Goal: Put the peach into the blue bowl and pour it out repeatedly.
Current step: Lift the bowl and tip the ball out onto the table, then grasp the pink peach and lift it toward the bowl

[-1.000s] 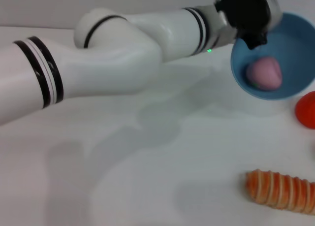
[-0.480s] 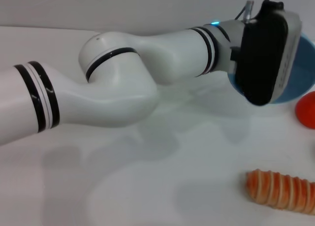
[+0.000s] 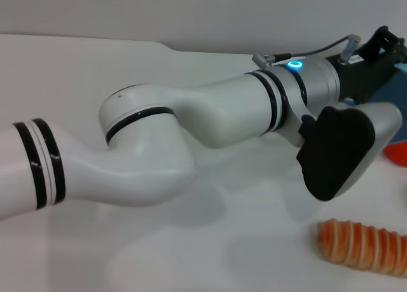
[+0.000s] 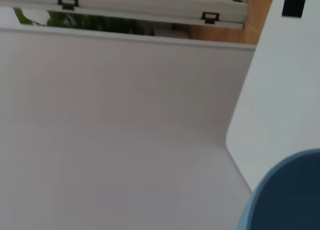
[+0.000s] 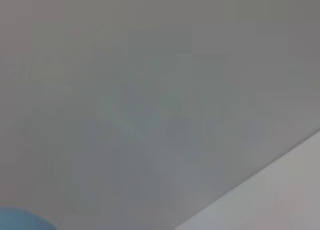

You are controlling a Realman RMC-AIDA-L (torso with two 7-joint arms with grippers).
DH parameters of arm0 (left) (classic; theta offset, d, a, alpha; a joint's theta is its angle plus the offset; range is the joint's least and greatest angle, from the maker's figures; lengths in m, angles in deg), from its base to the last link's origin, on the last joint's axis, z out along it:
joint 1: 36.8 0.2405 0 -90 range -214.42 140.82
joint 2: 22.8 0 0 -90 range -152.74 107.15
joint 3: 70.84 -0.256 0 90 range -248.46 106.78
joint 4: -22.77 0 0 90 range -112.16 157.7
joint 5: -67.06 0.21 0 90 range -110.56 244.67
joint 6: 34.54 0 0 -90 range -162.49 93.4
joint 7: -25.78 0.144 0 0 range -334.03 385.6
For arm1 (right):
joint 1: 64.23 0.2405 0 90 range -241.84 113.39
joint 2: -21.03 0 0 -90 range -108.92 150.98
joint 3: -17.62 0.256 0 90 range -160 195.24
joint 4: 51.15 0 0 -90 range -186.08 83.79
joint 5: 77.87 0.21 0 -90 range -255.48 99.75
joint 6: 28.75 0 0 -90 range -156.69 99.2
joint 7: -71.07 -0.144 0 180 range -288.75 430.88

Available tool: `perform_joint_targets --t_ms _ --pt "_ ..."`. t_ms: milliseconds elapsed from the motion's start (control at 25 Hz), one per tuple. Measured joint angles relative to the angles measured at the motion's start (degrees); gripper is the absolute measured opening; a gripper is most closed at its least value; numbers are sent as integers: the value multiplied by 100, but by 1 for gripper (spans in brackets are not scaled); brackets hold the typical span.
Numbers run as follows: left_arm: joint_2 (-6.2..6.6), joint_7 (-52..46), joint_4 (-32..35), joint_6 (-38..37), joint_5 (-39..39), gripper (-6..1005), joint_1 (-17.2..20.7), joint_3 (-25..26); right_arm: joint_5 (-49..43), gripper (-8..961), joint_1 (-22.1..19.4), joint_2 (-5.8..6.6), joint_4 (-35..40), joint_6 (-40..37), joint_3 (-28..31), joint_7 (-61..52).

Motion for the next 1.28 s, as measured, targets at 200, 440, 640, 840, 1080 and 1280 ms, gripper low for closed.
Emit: perform_joint_targets --t_ms 200,440,640,840,1080,1280 --pt "0 -172 -51 69 -341 -1 19 87 -11 467 72 7 -49 19 -19 -5" --pt "1 -738 -318 344 -1565 -1 62 203 -133 455 200 22 16 -5 -74 -342" --pt "0 -1669 -561 364 -2726 -1 34 308 -1089 443 506 33 704 -17 -405 -1366" --pt "17 -2580 -618 18 -3375 -1 15 675 -2212 432 1067 33 1262 -39 -956 -2284" --pt "46 -3796 -689 -955 -3841 0 11 1320 -2976 418 1762 30 1498 21 -1635 -2974" --pt "53 -4444 -700 -1492 -4011 0 139 1625 -3403 406 2201 26 1541 441 -1978 -3527"
